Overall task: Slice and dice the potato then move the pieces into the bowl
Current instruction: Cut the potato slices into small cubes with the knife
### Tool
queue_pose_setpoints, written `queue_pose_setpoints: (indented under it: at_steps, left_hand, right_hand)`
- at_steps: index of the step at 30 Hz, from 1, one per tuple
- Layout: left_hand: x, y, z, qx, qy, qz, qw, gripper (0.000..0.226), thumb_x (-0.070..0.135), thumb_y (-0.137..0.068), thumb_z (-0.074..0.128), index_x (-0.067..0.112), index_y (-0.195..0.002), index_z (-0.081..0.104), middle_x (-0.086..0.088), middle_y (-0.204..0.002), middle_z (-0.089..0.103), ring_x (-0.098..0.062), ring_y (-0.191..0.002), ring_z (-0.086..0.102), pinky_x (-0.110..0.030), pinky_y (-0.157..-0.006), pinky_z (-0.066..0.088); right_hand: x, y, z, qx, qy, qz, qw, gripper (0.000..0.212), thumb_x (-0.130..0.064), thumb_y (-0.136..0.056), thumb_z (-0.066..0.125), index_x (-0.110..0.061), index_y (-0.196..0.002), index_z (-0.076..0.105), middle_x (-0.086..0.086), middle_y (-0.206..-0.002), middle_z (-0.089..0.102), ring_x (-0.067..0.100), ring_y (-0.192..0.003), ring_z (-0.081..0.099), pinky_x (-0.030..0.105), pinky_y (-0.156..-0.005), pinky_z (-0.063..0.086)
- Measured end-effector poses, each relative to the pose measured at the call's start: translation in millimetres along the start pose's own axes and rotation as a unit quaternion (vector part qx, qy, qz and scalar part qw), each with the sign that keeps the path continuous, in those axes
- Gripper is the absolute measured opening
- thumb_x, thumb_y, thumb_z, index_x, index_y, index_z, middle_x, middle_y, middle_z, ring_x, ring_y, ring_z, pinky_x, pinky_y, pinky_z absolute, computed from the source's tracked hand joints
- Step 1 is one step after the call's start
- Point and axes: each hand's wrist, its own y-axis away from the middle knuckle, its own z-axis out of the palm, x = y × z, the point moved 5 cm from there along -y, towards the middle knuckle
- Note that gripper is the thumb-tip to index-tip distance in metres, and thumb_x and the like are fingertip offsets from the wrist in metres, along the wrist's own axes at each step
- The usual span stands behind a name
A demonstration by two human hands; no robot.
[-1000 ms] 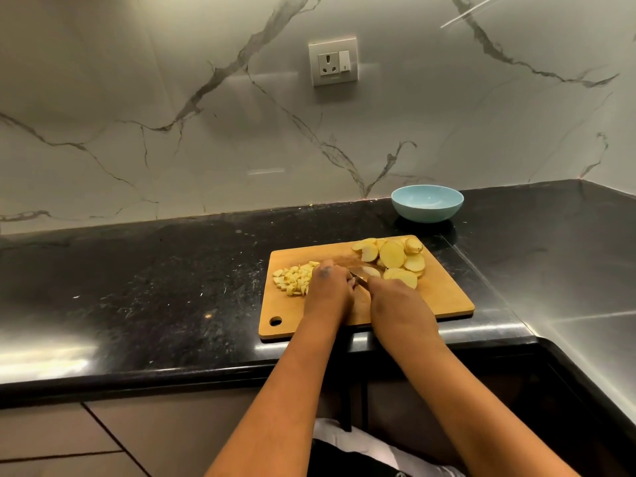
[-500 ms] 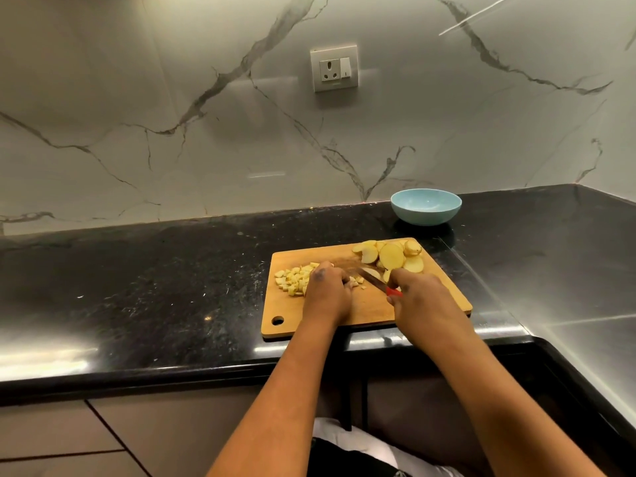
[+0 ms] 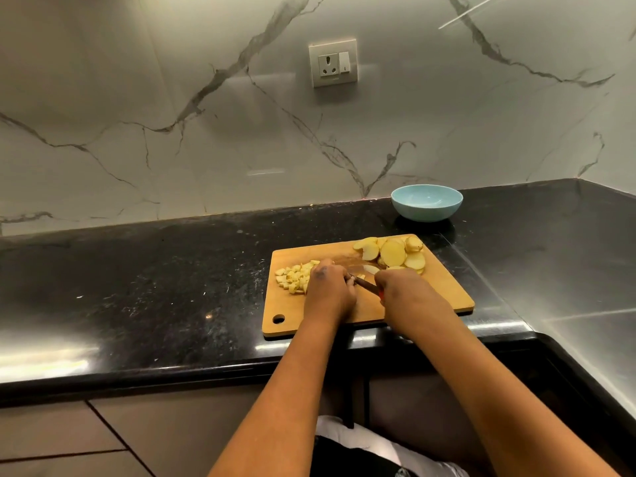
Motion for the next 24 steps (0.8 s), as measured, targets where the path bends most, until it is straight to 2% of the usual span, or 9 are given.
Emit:
queue_pose_setpoints:
  at_steps: [3,5,7,10,12,15,18,20,24]
  left_hand:
    - [0,3,-2,0.015,0.006,0.013,1.0,0.017,0.02,-0.093,0.061,0.008,-0.099,0.071,-0.006,-0.109,0.057,-0.018,-0.106,0.053,-0.025,-0.089,0.045]
    - [0,4,-5,0.031,0.011,0.018,0.999,0.014,0.017,-0.093,0.061,0.009,-0.098,0.07,-0.006,-0.108,0.057,-0.018,-0.106,0.051,-0.024,-0.089,0.045]
    - [1,6,-8,0.042,0.007,0.029,0.999,0.016,0.011,-0.093,0.057,0.008,-0.104,0.068,-0.007,-0.111,0.057,-0.02,-0.109,0.049,-0.027,-0.094,0.045]
    - [5,9,-10,0.026,-0.005,0.053,0.998,0.038,0.003,-0.09,0.048,0.01,-0.125,0.061,-0.007,-0.121,0.056,-0.024,-0.12,0.042,-0.033,-0.102,0.039]
    - [9,10,-8,-0.003,-0.031,0.073,0.997,0.047,0.014,-0.087,0.053,0.018,-0.134,0.054,-0.002,-0.128,0.053,-0.022,-0.124,0.038,-0.035,-0.104,0.036]
    - [16,4,-2,-0.04,-0.083,0.093,0.991,0.055,0.04,-0.088,0.058,0.025,-0.14,0.048,0.003,-0.134,0.049,-0.02,-0.125,0.035,-0.039,-0.104,0.035]
    - [17,-5,5,-0.069,-0.063,0.057,0.994,0.058,0.043,-0.092,0.061,0.026,-0.143,0.041,-0.001,-0.135,0.051,-0.023,-0.129,0.039,-0.041,-0.107,0.037]
    - [11,-9,6,-0.064,-0.035,0.029,0.997,0.053,0.04,-0.093,0.06,0.025,-0.14,0.04,-0.002,-0.128,0.056,-0.023,-0.125,0.045,-0.041,-0.105,0.04]
    - [10,-13,2,-0.026,-0.14,0.072,0.987,0.03,0.038,-0.099,0.049,0.024,-0.125,0.057,0.001,-0.121,0.058,-0.021,-0.118,0.044,-0.04,-0.1,0.036]
  right_hand:
    - [12,8,-14,-0.011,0.04,0.007,0.999,0.027,-0.003,-0.087,0.062,-0.018,-0.108,0.061,0.004,-0.097,0.058,0.02,-0.085,0.059,0.035,-0.081,0.056]
    - [28,13,-21,-0.015,0.034,0.015,0.999,0.025,-0.008,-0.087,0.065,-0.02,-0.109,0.063,0.002,-0.1,0.06,0.019,-0.088,0.06,0.033,-0.083,0.055]
    - [40,15,-25,-0.017,-0.011,0.016,1.0,0.016,-0.019,-0.09,0.066,-0.024,-0.105,0.063,0.0,-0.1,0.061,0.017,-0.088,0.059,0.029,-0.079,0.052]
    - [53,10,-26,0.011,-0.137,0.025,0.99,0.008,-0.026,-0.092,0.065,-0.024,-0.099,0.062,0.001,-0.09,0.068,0.014,-0.077,0.064,0.026,-0.065,0.053]
    - [56,3,-21,0.014,-0.184,0.033,0.982,0.008,-0.026,-0.092,0.064,-0.022,-0.099,0.062,0.0,-0.081,0.07,0.011,-0.068,0.065,0.022,-0.056,0.048]
    - [57,-5,-13,0.011,-0.226,0.041,0.973,0.007,-0.025,-0.092,0.065,-0.019,-0.097,0.063,0.002,-0.078,0.071,0.01,-0.061,0.063,0.021,-0.053,0.046]
    - [59,-14,-11,0.039,-0.232,0.054,0.97,0.008,-0.025,-0.093,0.063,-0.018,-0.097,0.062,0.005,-0.079,0.07,0.012,-0.059,0.064,0.022,-0.049,0.046]
    - [60,-20,-7,0.052,-0.232,0.059,0.97,0.008,-0.025,-0.094,0.062,-0.017,-0.097,0.061,0.007,-0.083,0.069,0.014,-0.06,0.065,0.022,-0.047,0.046]
    - [59,-29,2,0.11,-0.228,0.029,0.967,0.009,-0.025,-0.093,0.063,-0.019,-0.099,0.061,0.004,-0.087,0.068,0.015,-0.068,0.065,0.025,-0.057,0.051]
